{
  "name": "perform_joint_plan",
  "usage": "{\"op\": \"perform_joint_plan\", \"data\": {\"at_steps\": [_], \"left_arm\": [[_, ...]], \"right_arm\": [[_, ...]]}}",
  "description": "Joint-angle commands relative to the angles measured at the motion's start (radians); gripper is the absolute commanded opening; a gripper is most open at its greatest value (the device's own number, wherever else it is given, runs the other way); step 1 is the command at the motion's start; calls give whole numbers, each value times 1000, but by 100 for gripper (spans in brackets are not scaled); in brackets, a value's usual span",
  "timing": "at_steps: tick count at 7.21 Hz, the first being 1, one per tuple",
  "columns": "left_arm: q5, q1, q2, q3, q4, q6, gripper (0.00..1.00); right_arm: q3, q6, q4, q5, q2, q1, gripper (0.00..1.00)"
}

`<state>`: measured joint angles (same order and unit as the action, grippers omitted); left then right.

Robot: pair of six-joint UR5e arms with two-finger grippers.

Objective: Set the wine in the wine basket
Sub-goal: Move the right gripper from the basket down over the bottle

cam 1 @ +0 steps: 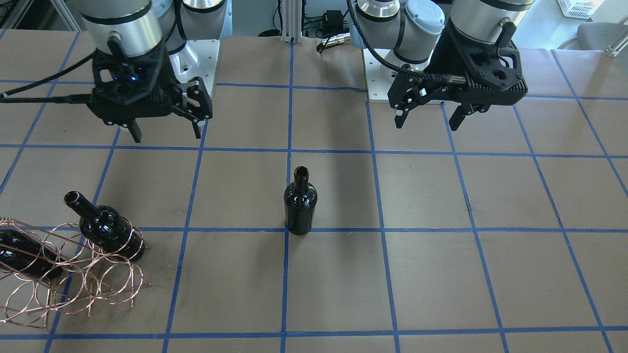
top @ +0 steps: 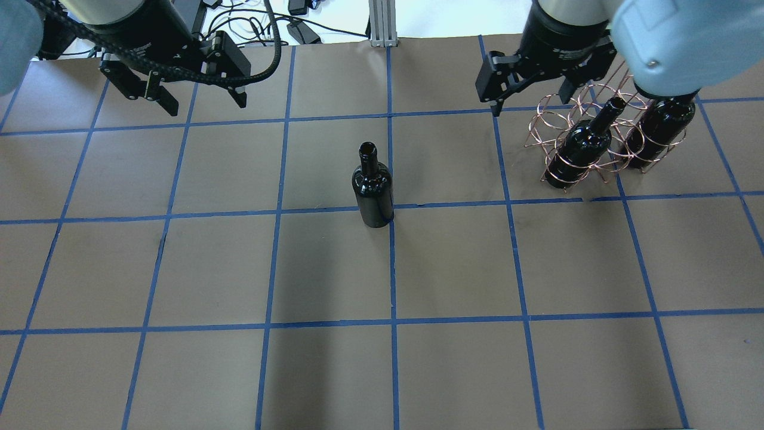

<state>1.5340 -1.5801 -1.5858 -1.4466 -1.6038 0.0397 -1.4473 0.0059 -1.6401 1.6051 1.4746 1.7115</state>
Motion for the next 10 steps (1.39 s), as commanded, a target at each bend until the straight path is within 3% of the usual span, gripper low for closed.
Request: {"op": "perform_joint_plan", "data": {"at_steps": [1, 6, 8, 9, 10], "left_arm": [[35, 9, 15, -12, -42, -6, 100], [41, 22, 6, -29, -31, -107, 100], [44, 26, 35, -40, -13, -101, 100], [47, 28, 32, -43, 84, -98, 100], [46, 26, 26, -52, 97, -93, 100]], "right_arm": [[80, 208, -7, -7, -100, 133, 100], [119, 429, -32, -28, -221, 269, 100], [120, 425, -38, -28, -247, 281, 100], [119, 428, -59, -28, -267, 283, 100], [117, 419, -104, -30, -286, 283, 97]]}}
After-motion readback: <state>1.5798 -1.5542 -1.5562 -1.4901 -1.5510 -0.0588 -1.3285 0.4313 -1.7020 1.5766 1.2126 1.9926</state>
